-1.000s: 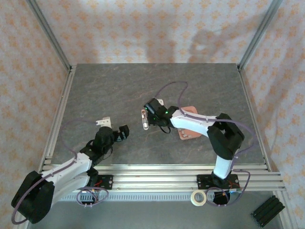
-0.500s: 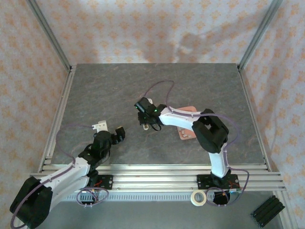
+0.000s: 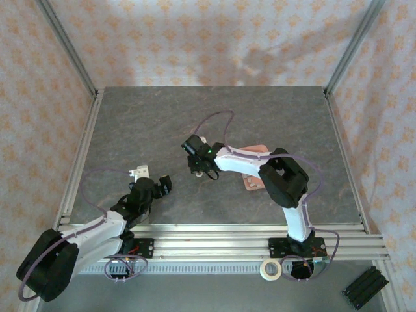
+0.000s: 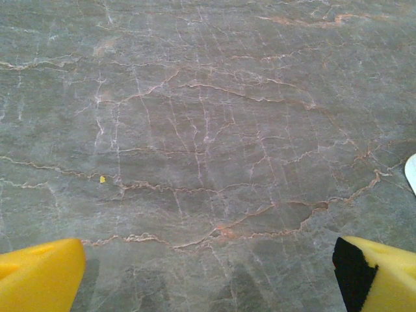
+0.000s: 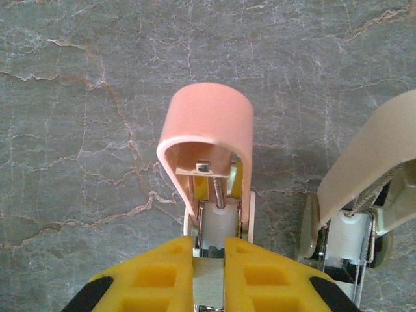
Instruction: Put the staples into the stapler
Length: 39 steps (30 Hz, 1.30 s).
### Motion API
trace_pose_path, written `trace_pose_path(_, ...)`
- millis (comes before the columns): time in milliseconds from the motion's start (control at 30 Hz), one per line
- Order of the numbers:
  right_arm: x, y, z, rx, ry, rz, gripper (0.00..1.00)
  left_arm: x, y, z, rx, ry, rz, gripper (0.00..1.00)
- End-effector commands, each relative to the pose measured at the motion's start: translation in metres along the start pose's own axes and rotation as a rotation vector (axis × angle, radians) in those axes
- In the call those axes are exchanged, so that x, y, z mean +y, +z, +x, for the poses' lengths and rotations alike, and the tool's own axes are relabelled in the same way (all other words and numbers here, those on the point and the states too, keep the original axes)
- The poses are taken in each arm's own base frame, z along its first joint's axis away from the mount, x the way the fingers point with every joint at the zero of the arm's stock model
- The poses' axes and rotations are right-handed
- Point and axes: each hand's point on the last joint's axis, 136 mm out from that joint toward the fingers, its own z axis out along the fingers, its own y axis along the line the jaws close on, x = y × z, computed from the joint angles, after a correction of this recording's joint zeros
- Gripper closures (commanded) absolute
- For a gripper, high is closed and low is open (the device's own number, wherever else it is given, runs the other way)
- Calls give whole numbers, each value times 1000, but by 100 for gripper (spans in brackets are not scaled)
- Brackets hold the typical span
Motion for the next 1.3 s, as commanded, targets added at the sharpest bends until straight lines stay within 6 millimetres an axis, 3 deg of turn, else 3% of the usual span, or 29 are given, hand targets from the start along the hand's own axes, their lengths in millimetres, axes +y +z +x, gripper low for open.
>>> trace_pose_path(0, -7, -1, 6, 11, -11, 39, 85, -6, -1, -17, -53, 1, 8, 2)
trace_pose_path(500, -15, -2, 22, 26, -9, 65, 86, -8, -3, -20, -58, 1, 13, 2)
trace_pose_path(900, -5, -30, -3, -87, -29, 7, 86, -10, -3, -22, -57, -1, 20, 2)
trace_pose_path(1267, -12, -20, 2, -66, -59, 36, 86, -12, -4, -24, -58, -3, 27, 2)
